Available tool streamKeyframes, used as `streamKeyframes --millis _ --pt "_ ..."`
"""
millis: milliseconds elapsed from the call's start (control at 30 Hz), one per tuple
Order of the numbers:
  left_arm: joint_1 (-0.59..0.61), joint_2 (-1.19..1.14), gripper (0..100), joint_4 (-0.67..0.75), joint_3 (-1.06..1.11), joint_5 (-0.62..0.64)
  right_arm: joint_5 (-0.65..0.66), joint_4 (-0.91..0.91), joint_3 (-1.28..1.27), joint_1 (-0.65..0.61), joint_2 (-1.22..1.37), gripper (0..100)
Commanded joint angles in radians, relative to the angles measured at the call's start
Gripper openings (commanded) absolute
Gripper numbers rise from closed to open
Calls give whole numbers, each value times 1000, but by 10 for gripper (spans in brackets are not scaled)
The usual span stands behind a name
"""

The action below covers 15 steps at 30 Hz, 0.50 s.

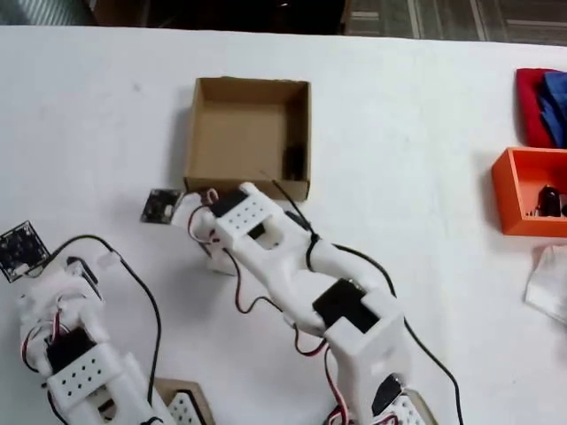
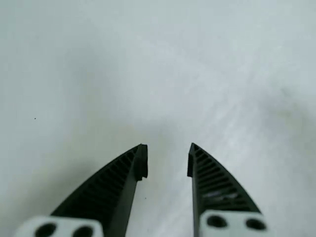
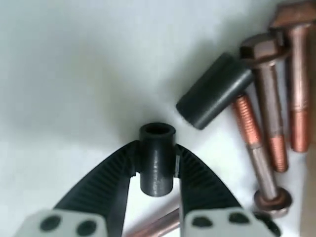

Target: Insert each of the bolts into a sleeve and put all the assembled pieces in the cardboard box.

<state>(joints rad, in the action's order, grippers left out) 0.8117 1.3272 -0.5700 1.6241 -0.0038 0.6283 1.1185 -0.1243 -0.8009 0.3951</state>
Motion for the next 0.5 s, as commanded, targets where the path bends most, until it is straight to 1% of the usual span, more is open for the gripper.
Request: streamKeyframes --millis 0,133,200,267,367,467 --pt "3 11 158 20 -4 9 -78 71 6 4 -104 21" --pt "2 11 158 20 -4 9 -176 81 -58 4 -309 21" --pt "2 11 158 20 -4 8 -209 44 -140 8 -438 21" --pt "-18 11 158 14 -4 -18 -235 -13 -258 45 -567 21" --pt "-83 8 158 11 -4 -86 -284 -94 -470 173 -740 21" --pt "-169 8 158 17 -12 -120 -302 -111 -621 361 -877 21"
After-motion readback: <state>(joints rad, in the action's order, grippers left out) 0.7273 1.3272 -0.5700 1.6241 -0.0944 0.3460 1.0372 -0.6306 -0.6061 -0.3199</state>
